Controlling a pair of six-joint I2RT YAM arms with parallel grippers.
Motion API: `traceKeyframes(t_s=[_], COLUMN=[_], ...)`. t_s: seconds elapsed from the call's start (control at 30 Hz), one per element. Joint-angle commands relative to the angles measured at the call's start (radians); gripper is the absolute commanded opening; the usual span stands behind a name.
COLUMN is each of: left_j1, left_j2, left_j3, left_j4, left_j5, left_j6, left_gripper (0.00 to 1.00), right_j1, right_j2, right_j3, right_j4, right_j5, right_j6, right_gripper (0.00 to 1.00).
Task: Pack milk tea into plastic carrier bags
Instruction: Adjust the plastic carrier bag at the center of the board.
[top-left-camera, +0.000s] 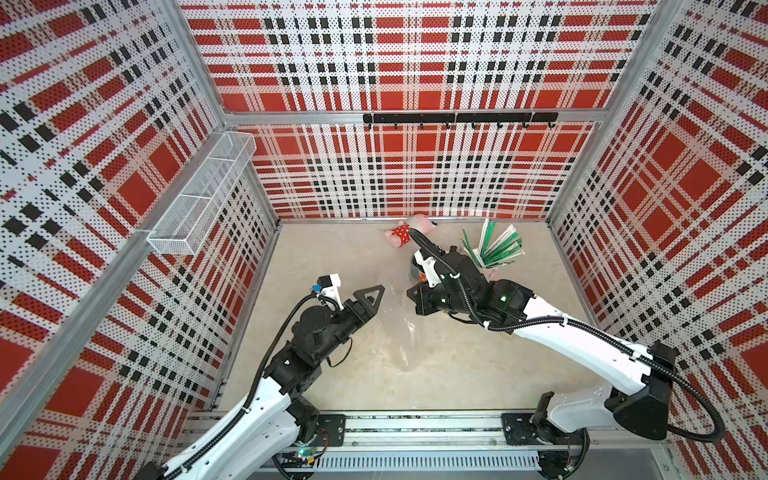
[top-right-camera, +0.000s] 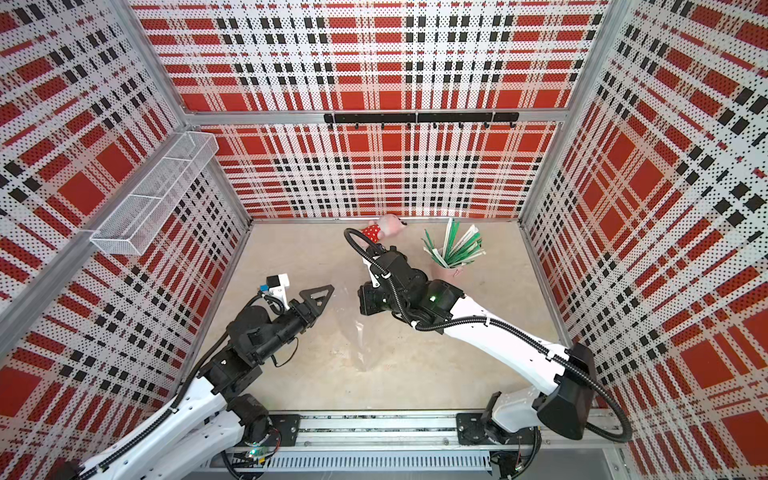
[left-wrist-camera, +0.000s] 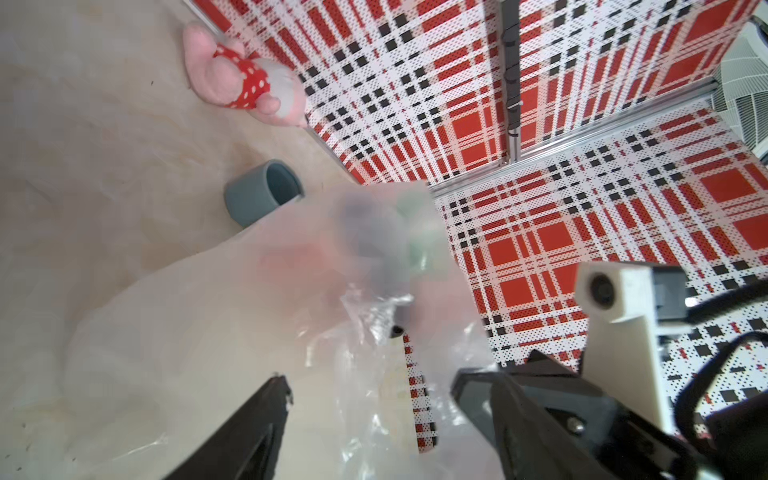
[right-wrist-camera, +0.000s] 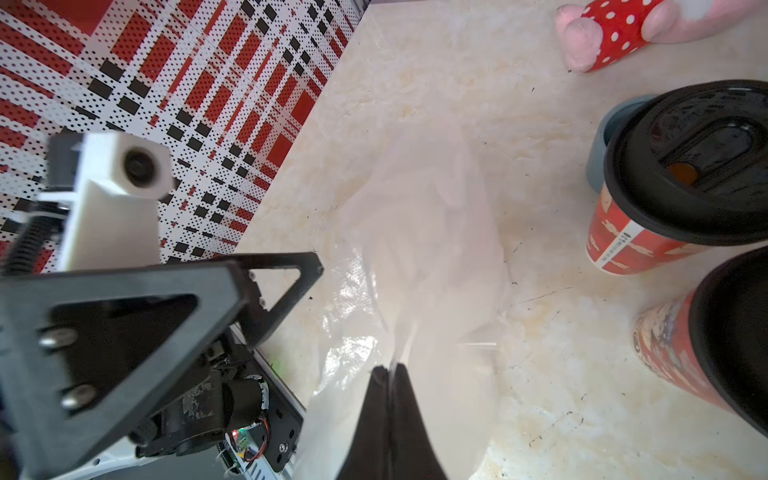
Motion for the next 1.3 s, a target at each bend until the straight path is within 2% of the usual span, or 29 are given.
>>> traceKeyframes(t_s=[0.0, 0.13, 0.4, 0.63, 0.73, 0.87, 0.93, 1.03, 1.1, 1.13, 1.2, 1.27], left_j1=[0.005, -0.021, -0.168, -0.217, -0.227, -0.226, -0.217, -0.212, -0.207, -0.204, -0.190, -0.176], left_j2=[0.038, 0.137, 0.288, 0.350, 0.372, 0.378, 0.381, 0.392, 0.397, 0.396, 0.384, 0.357], left_j3=[0.112, 0.204, 0.326, 0.381, 0.405, 0.417, 0.415, 0.416, 0.415, 0.411, 0.398, 0.379], left_j4=[-0.180, -0.338, -0.399, -0.447, -0.477, -0.504, -0.511, -0.501, -0.485, -0.480, -0.464, -0.447], left_j5=[-0.019, -0.062, -0.175, -0.205, -0.218, -0.229, -0.234, -0.228, -0.216, -0.212, -0.200, -0.195], left_j6=[0.136, 0.228, 0.232, 0.218, 0.215, 0.216, 0.214, 0.216, 0.218, 0.218, 0.213, 0.210], left_gripper=[0.89, 0.97, 0.92, 0.88, 0.80, 0.77, 0.72, 0.59, 0.54, 0.47, 0.43, 0.32], right_j1=[0.009, 0.010, 0.010, 0.010, 0.011, 0.011, 0.010, 0.009, 0.010, 0.010, 0.010, 0.010], right_j2=[-0.039, -0.039, -0.076, -0.098, -0.111, -0.122, -0.124, -0.123, -0.121, -0.121, -0.122, -0.124], right_j3=[-0.019, -0.033, -0.075, -0.096, -0.102, -0.109, -0.109, -0.112, -0.116, -0.118, -0.122, -0.122], right_j4=[0.039, 0.044, 0.092, 0.101, 0.101, 0.100, 0.103, 0.106, 0.102, 0.101, 0.091, 0.069], right_j5=[0.027, 0.034, 0.053, 0.069, 0.083, 0.092, 0.094, 0.088, 0.096, 0.096, 0.104, 0.127], right_j6=[0.007, 0.016, 0.037, 0.032, 0.026, 0.020, 0.016, 0.019, 0.026, 0.025, 0.028, 0.037], right_gripper=[0.00, 0.00, 0.00, 0.00, 0.00, 0.00, 0.00, 0.00, 0.00, 0.00, 0.00, 0.00])
